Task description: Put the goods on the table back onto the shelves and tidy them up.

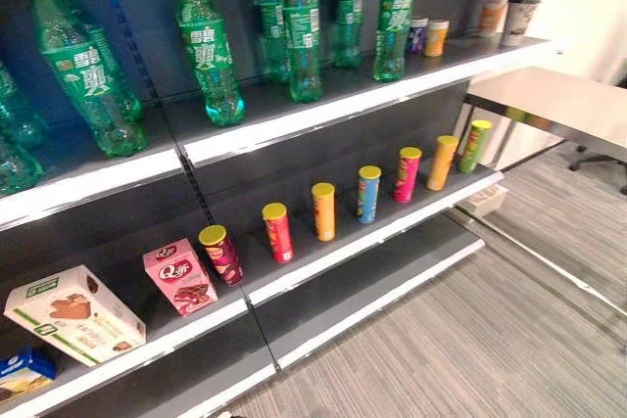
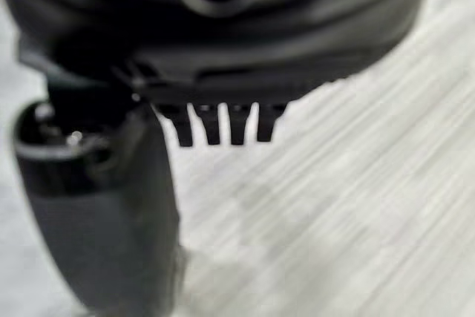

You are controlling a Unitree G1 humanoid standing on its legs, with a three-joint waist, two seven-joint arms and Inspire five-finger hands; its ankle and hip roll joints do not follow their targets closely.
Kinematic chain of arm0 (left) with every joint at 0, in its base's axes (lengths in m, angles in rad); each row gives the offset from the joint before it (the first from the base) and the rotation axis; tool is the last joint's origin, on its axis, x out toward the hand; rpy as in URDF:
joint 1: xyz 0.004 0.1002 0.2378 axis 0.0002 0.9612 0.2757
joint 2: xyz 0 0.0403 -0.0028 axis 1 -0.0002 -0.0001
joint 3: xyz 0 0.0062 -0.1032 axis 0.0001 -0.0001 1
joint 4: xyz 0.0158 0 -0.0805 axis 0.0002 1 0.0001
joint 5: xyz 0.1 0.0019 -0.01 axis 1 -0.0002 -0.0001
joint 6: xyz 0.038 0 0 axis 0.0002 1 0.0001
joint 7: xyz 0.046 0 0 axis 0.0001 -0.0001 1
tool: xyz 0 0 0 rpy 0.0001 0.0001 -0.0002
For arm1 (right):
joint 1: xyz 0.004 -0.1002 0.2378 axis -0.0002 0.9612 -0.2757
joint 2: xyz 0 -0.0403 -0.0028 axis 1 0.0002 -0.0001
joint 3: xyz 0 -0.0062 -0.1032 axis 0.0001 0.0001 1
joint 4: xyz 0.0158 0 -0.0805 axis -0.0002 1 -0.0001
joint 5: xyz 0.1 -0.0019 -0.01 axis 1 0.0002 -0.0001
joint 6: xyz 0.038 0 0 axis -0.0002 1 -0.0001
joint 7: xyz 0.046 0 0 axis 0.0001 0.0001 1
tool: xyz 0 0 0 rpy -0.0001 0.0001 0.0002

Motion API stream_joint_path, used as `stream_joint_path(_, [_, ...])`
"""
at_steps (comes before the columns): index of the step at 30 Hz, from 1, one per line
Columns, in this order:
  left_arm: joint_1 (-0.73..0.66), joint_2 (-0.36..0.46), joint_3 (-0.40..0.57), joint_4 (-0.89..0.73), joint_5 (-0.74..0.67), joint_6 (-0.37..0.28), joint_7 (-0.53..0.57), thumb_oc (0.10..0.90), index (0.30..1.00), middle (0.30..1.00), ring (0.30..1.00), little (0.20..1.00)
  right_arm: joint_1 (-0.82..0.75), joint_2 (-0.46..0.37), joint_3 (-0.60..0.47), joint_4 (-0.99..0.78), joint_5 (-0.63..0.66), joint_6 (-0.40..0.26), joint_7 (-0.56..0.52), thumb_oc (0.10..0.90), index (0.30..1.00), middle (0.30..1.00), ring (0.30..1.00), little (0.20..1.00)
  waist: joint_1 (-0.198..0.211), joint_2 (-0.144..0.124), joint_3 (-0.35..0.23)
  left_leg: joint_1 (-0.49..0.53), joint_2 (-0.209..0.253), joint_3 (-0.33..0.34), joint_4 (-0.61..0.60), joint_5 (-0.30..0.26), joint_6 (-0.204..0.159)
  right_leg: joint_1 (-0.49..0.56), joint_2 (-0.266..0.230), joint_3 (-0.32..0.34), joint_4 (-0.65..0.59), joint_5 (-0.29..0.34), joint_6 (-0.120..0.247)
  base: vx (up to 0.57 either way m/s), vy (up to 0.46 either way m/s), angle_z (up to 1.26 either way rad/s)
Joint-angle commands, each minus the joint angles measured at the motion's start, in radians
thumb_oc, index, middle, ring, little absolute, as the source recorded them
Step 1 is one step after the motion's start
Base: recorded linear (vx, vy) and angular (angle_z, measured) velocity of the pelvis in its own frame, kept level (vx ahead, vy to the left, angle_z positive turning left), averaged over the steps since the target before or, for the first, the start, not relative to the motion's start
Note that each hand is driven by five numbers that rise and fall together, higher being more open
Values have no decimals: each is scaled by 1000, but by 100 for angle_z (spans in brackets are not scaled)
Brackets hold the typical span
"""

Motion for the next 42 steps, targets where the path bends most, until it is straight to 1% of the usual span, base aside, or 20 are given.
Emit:
stream_joint_path(1, [-21, -27, 10, 13, 37, -16, -38, 800, 900, 900, 900, 900, -122, 11, 52, 9, 51, -13, -7, 800, 900, 900, 900, 900, 15, -33, 115, 8, -5, 44, 6, -114, 23, -50, -123, -70, -12, 100, 106, -245, -108, -160])
stream_joint_path(2, [-36, -17, 23, -8, 21, -12, -35, 800, 900, 900, 900, 900, -150, 8, 88, -1, 20, -2, -10, 800, 900, 900, 900, 900, 68, -4, 127, 3, 47, 105, 6, -113, 2, -31, -213, -319, -18, 65, 106, -134, -67, -144])
stream_joint_path(3, [-36, -16, 23, -9, 20, -11, -36, 800, 900, 900, 900, 900, -150, 8, 88, -3, 19, -1, -10, 800, 900, 900, 900, 900, 64, -2, 130, 5, 49, 100, 6, -114, 1, -26, -212, -325, -19, 63, 106, -273, -142, -106])
stream_joint_path(5, [-42, -2, 66, -28, -27, -4, -28, 800, 900, 900, 900, 900, -158, 11, 102, -4, -20, 9, -10, 800, 900, 900, 900, 900, 102, -9, 120, 1, 78, 181, 6, -86, -6, 28, -294, -491, 17, 46, 95, -291, -161, -94])
stream_joint_path(9, [-9, 15, 151, -19, -96, 0, -24, 800, 900, 900, 900, 900, -196, -1, 54, 44, 9, 18, -16, 800, 900, 900, 900, 900, 169, -43, 62, -23, 123, 289, 8, -27, -19, 158, -371, -563, 87, 79, 134, -213, -287, -105])
stream_joint_path(12, [-10, 47, 214, 3, -119, 4, -9, 800, 900, 900, 900, 900, -209, 16, 94, 25, 2, 8, -8, 800, 900, 900, 900, 900, 198, -58, 44, -24, 240, 332, 14, 72, -89, 194, -262, -554, 1, -27, 113, -150, -611, -133])
stream_joint_path(15, [-18, 60, 259, 19, -157, 5, 8, 800, 900, 900, 900, 900, -201, 12, 132, -1, -11, -4, 0, 800, 900, 900, 900, 900, 196, -61, 42, -32, 319, 335, 13, 137, -131, 208, -179, -526, -54, -58, 77, -42, -432, -90])
stream_joint_path(18, [-27, 47, 297, 13, -219, -1, 7, 800, 900, 900, 900, 900, -203, -6, 163, -24, -4, -13, 20, 800, 900, 900, 900, 900, 194, -60, 53, -35, 364, 282, 12, 173, -137, 224, -103, -486, -97, -95, 47, -23, -402, -32])
stream_joint_path(19, [-29, 37, 299, 15, -241, -6, 14, 800, 900, 900, 900, 900, -215, -15, 173, -24, -4, -15, 22, 800, 900, 900, 900, 900, 205, -63, 60, -49, 359, 208, 13, 195, -134, 225, -86, -461, -106, -104, 39, -51, -380, -43])
stream_joint_path(20, [-33, 19, 301, 18, -270, -11, 12, 800, 900, 900, 900, 900, -225, -21, 182, -30, 0, -24, 25, 800, 900, 900, 900, 900, 233, -78, 81, -86, 317, 40, 25, 202, -98, 212, -68, -415, -108, -97, 22, -41, -280, -60])
stream_joint_path(21, [-33, 19, 301, 19, -270, -11, 12, 800, 900, 900, 900, 900, -225, -21, 182, -30, 0, -24, 25, 800, 900, 900, 900, 900, 231, -78, 81, -87, 316, 38, 26, 202, -98, 212, -68, -417, -108, -97, 22, -39, -312, -81])
stream_joint_path(23, [-16, 6, 311, 35, -304, -20, 4, 800, 900, 900, 900, 900, -246, -16, 209, -32, 6, -29, 39, 800, 900, 900, 900, 900, 270, -113, 92, -105, 191, -130, 88, 81, -54, 203, -59, -342, -114, -88, 15, 85, -309, -108])
stream_joint_path(24, [-8, -1, 331, 26, -357, -25, -7, 800, 900, 900, 900, 900, -252, -10, 228, -39, -1, -37, 42, 800, 900, 900, 900, 900, 289, -122, 87, -111, 88, -195, 112, 2, -28, 206, -48, -306, -120, -84, 13, 186, -274, -144])
stream_joint_path(29, [-10, -15, 334, 25, -410, -24, -32, 800, 900, 900, 900, 900, -261, -14, 231, -39, -10, -28, 43, 800, 900, 900, 900, 900, 291, -102, 67, -156, -5, -194, 47, 37, -17, 218, -15, -288, -134, -104, 7, 191, -60, -59])
stream_joint_path(30, [-29, -12, 336, 38, -424, -22, -31, 800, 900, 900, 900, 900, -285, -7, 237, -51, -6, -27, 33, 800, 900, 900, 900, 900, 311, -100, 79, -237, -28, -231, 38, 75, -36, 244, 7, -259, -126, -124, 2, 298, -38, -3])
stream_joint_path(33, [-41, -9, 335, 51, -438, -22, -29, 800, 900, 900, 900, 900, -297, 4, 246, -61, -3, -28, 33, 800, 900, 900, 900, 900, 328, -98, 96, -276, -28, -234, 12, 86, -41, 276, 24, -219, -100, -160, -4, 325, 28, -12])
stream_joint_path(38, [-36, -11, 316, 82, -399, -13, -37, 800, 900, 900, 900, 900, -306, 19, 247, -57, -21, -16, 34, 800, 900, 900, 900, 900, 351, -106, 85, -340, 34, -168, 6, 78, -39, 367, 26, -144, -69, -230, 2, 380, 181, -51])
stream_joint_path(39, [-36, 1, 310, 91, -377, -8, -37, 800, 900, 900, 900, 900, -291, 27, 227, -46, -23, -14, 33, 800, 900, 900, 900, 900, 350, -114, 64, -321, 41, -152, 6, 127, -32, 392, 7, -132, -53, -243, 11, 624, 387, -95])
stream_joint_path(41, [-41, 17, 299, 92, -367, -6, -34, 800, 900, 900, 900, 900, -281, 32, 217, -36, -18, -13, 33, 800, 900, 900, 900, 900, 349, -132, 58, -308, 31, -146, 16, 138, -25, 387, -9, -134, -25, -221, 25, 443, 304, -65])
stream_joint_path(42, [-49, 35, 274, 81, -316, -2, -33, 800, 900, 900, 900, 900, -266, 34, 197, -30, -11, -11, 37, 800, 900, 900, 900, 900, 339, -149, 39, -285, 8, -119, 28, 120, 5, 368, -43, -142, 64, -138, 62, 421, 356, -24])
